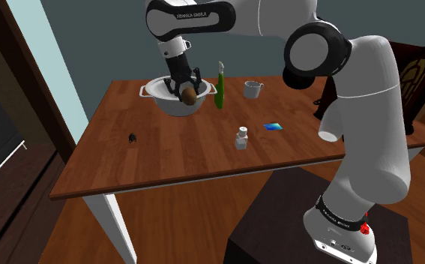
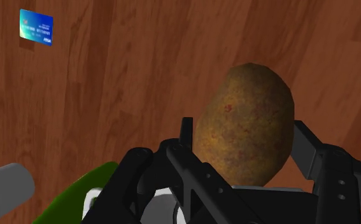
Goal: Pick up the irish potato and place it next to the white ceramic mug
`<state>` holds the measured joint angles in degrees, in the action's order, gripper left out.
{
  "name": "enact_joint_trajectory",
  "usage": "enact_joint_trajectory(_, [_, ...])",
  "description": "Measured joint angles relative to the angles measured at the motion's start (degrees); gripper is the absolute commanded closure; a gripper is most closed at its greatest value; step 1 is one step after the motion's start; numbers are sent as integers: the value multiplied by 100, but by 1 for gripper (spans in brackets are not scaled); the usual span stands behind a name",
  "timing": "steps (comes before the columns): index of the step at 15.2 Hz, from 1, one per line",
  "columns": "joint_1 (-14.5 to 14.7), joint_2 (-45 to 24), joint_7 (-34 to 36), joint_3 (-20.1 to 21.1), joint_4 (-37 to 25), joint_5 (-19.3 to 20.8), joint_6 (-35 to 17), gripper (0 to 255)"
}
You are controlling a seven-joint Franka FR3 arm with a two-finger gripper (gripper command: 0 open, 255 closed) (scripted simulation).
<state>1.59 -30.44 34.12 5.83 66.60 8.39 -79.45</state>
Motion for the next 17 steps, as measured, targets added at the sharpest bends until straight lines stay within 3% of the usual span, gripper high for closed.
enact_joint_trajectory(5, [-446, 320, -560, -172, 514, 65, -260, 255])
enact_joint_trajectory(17, [-1402, 197, -1905, -608, 426, 238, -508, 255])
